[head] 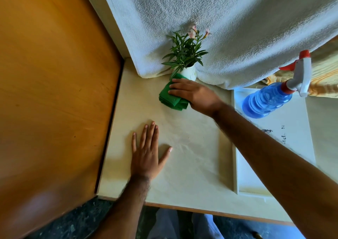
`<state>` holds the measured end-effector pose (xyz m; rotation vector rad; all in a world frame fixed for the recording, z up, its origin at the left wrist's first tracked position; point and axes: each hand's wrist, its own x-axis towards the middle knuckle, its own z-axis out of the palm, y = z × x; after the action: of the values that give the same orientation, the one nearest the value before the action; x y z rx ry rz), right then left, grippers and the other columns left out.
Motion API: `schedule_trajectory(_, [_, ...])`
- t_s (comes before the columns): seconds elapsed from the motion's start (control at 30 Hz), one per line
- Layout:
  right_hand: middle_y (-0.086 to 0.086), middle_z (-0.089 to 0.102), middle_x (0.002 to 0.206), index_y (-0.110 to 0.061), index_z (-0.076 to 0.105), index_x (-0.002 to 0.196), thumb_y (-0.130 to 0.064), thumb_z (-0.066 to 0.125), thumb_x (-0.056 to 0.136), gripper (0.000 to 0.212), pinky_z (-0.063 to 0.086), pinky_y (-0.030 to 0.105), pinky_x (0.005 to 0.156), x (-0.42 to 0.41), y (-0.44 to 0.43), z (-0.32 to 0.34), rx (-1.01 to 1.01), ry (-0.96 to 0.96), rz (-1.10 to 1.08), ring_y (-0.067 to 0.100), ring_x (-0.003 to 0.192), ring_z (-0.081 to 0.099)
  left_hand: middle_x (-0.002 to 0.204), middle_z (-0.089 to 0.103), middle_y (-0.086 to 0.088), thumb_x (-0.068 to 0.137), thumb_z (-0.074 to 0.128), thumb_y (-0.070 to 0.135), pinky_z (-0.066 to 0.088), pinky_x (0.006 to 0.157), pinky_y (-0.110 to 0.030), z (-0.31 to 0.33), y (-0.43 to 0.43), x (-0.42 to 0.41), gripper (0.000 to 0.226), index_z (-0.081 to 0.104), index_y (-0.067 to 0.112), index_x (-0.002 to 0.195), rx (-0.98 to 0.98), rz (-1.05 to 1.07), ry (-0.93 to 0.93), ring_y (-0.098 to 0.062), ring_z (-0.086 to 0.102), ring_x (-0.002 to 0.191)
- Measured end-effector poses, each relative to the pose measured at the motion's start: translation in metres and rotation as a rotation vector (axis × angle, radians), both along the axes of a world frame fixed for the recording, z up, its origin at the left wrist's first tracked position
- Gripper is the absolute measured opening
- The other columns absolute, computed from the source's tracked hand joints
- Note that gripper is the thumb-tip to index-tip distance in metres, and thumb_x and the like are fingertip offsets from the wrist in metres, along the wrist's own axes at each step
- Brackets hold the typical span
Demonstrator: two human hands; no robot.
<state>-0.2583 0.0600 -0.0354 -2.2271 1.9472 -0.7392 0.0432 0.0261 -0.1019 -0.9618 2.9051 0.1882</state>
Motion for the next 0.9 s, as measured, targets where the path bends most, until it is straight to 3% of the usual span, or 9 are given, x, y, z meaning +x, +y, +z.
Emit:
schedule_trajectory(0.13, [0.018,0.067,0.134,-0.001,0.071,0.125,0.018,0.055,0.089,0.044,0.042,0.046,0.115,-0.009,-0.003,-0.005,0.093,0.031,0.026,0.037,0.134,0.057,0.176,0.020,-0.009,0.099,0.022,0.076,0.024,0.128,-0.064,0.001,0.000,0.000,0.092,0.019,0.013,0.167,-0.005,-0.002,0.014,-0.029,0.021,0.162])
schedule_trajectory(0.27, [0.011,0.058,0.148,-0.011,0.066,0.135,0.023,0.057,0.083,0.063,0.047,0.046,0.113,-0.003,0.008,-0.012,0.295,-0.166,-0.118,0.027,0.142,0.050,0.176,0.020,-0.009,0.099,0.024,0.075,0.025,0.128,-0.064,0.000,-0.001,-0.001,0.093,0.019,0.012,0.167,-0.011,-0.004,0.006,-0.029,0.021,0.162])
schedule_trajectory(0.4, [0.011,0.058,0.148,-0.014,0.064,0.138,0.021,0.054,0.082,0.066,0.043,0.040,0.115,0.002,0.003,-0.009,0.388,-0.238,-0.202,0.027,0.139,0.053,0.176,0.021,-0.009,0.099,0.021,0.076,0.023,0.128,-0.064,-0.001,-0.001,0.000,0.093,0.020,0.013,0.167,-0.005,-0.002,0.007,-0.029,0.022,0.162])
schedule_trajectory(0.47, [0.011,0.064,0.141,-0.014,0.064,0.138,0.018,0.051,0.084,0.064,0.043,0.030,0.106,0.006,0.000,0.003,0.453,-0.238,-0.227,0.031,0.129,0.059,0.176,0.021,-0.009,0.099,0.020,0.077,0.023,0.129,-0.064,0.000,-0.001,0.000,0.094,0.020,0.013,0.167,-0.002,-0.003,0.001,-0.029,0.021,0.162])
schedule_trajectory(0.57, [0.008,0.068,0.134,-0.018,0.063,0.138,0.012,0.049,0.087,0.061,0.044,0.033,0.098,0.013,0.011,0.022,0.525,-0.188,-0.242,0.031,0.122,0.061,0.176,0.020,-0.008,0.098,0.018,0.078,0.021,0.129,-0.063,0.002,-0.001,0.000,0.095,0.019,0.013,0.167,0.012,0.003,-0.002,-0.029,0.020,0.162])
schedule_trajectory(0.73, [0.009,0.066,0.136,-0.014,0.062,0.136,0.014,0.059,0.082,0.061,0.051,0.039,0.099,0.028,0.089,0.045,0.305,-0.219,-0.397,0.032,0.121,0.063,0.176,0.020,-0.009,0.098,0.021,0.076,0.021,0.129,-0.063,0.005,0.000,0.001,0.094,0.020,0.012,0.167,0.029,-0.008,0.002,-0.030,0.023,0.162])
schedule_trajectory(0.9, [0.014,0.061,0.143,-0.006,0.062,0.138,0.021,0.064,0.080,0.064,0.048,0.044,0.109,0.045,0.199,0.030,0.125,-0.090,-0.636,0.033,0.132,0.057,0.177,0.018,-0.007,0.098,0.025,0.073,0.017,0.130,-0.062,0.005,0.000,0.001,0.092,0.018,0.013,0.167,0.043,0.002,0.023,-0.028,0.021,0.162])
